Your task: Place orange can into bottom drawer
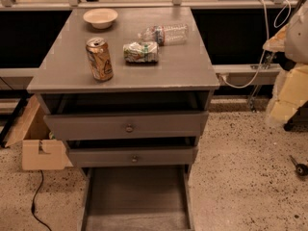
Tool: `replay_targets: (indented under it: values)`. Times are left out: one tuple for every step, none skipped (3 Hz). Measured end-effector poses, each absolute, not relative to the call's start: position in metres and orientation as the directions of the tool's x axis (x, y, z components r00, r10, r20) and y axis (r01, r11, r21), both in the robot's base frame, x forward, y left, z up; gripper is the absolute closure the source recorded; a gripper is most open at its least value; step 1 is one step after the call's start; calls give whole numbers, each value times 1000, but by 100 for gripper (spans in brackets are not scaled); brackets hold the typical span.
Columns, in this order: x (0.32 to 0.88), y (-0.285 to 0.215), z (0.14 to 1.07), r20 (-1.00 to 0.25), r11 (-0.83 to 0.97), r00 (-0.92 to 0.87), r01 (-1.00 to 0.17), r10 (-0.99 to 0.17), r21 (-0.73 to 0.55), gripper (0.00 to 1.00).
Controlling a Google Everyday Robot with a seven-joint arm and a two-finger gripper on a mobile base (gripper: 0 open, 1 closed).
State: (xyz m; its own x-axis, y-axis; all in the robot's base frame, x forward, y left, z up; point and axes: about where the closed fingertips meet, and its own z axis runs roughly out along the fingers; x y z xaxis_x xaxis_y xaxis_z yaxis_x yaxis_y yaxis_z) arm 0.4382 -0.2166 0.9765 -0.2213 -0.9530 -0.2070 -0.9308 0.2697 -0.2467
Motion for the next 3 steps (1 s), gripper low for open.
replay_targets:
  values:
    - [438, -217, 976, -207, 270, -221, -931, -953, -247, 0]
    - [442, -213, 976, -226, 275, -220, -927, -949, -253, 0]
    - [478, -190, 965, -365, 313, -215, -920, -906, -235, 0]
